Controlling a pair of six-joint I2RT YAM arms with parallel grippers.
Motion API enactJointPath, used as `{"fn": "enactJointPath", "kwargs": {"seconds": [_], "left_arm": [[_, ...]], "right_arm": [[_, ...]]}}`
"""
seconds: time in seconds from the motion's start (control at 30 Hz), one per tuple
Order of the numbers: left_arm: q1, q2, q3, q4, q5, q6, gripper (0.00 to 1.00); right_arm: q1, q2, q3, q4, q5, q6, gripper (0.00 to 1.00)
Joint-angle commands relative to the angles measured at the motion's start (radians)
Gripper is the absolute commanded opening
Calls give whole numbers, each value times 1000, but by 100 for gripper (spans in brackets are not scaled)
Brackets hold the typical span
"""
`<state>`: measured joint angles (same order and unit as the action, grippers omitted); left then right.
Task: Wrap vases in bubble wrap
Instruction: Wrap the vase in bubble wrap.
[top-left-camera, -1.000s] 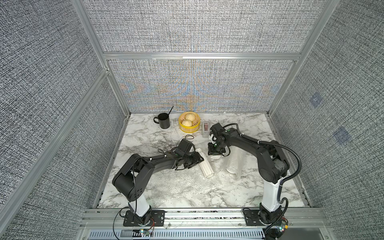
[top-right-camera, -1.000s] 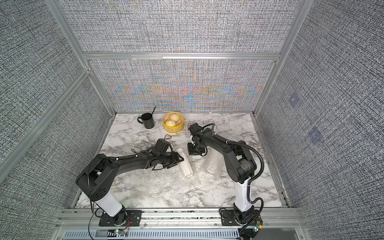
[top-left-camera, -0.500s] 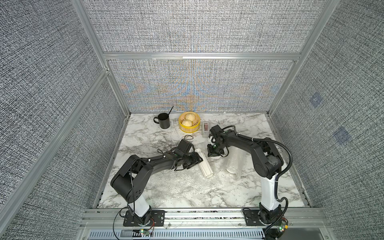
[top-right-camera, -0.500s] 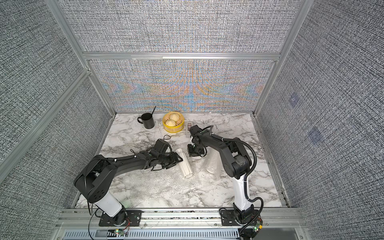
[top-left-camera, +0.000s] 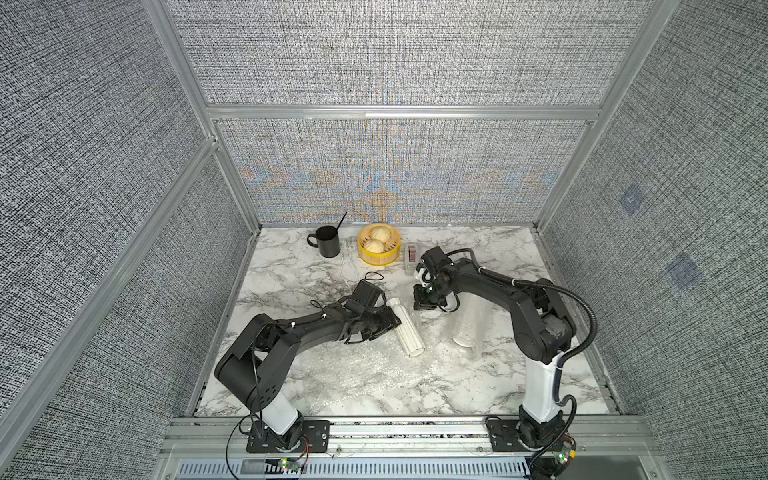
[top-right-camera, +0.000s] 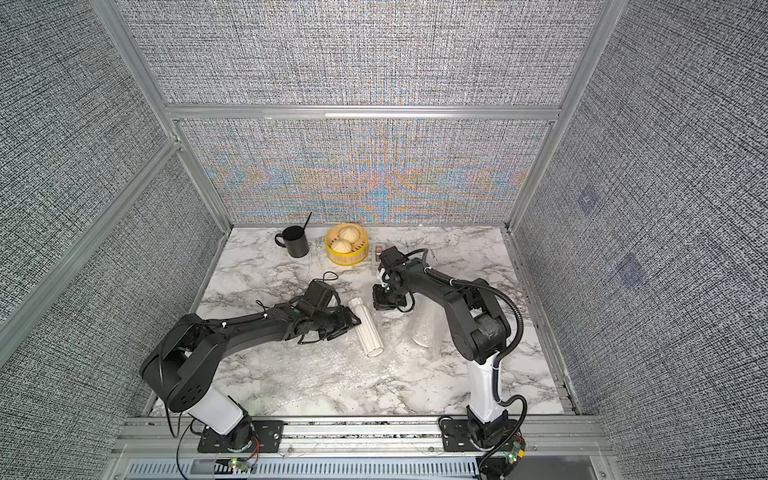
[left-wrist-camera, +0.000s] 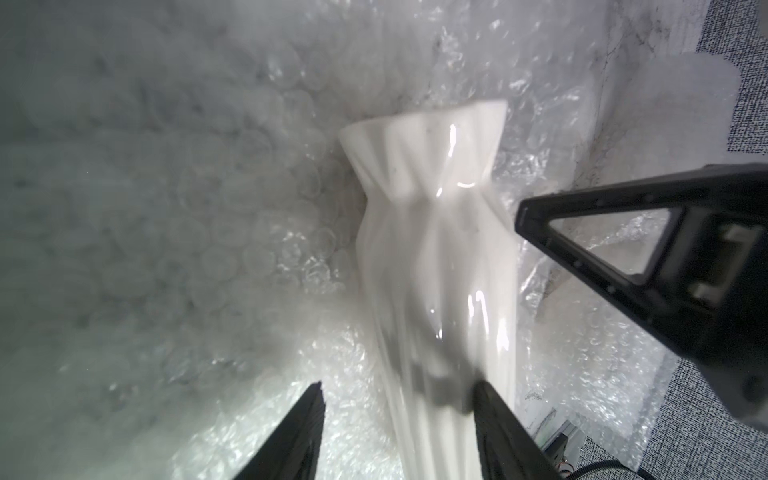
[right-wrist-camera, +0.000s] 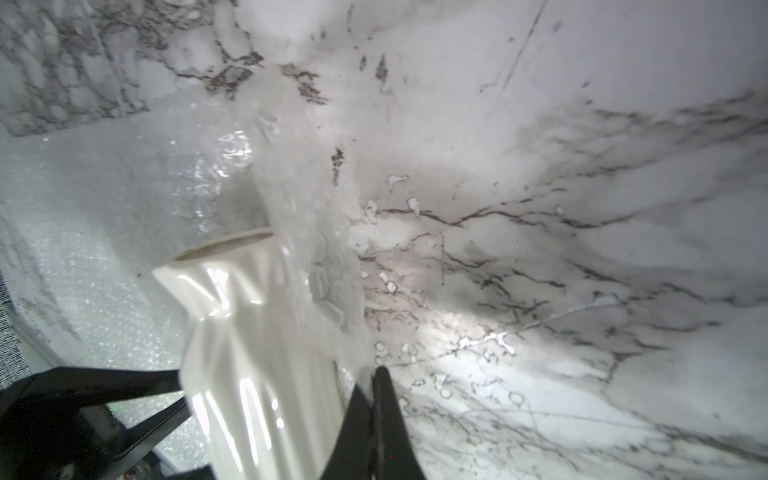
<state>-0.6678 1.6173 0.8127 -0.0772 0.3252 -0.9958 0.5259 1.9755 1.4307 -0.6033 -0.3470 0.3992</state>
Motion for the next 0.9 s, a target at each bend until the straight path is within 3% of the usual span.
{"fn": "enactJointPath", "kwargs": {"seconds": [0.0, 0.23, 0.87], "left_arm": [[8, -17, -22, -64, -30, 10, 57], [24, -33, -72, -39, -16, 3, 57], [98, -187, -243, 5, 16, -5, 54]], "right_arm": [[10, -26, 3, -7, -35, 27, 0], [73, -37, 36, -16, -56, 86, 0], [264, 6, 55, 134, 82, 296, 0]]}}
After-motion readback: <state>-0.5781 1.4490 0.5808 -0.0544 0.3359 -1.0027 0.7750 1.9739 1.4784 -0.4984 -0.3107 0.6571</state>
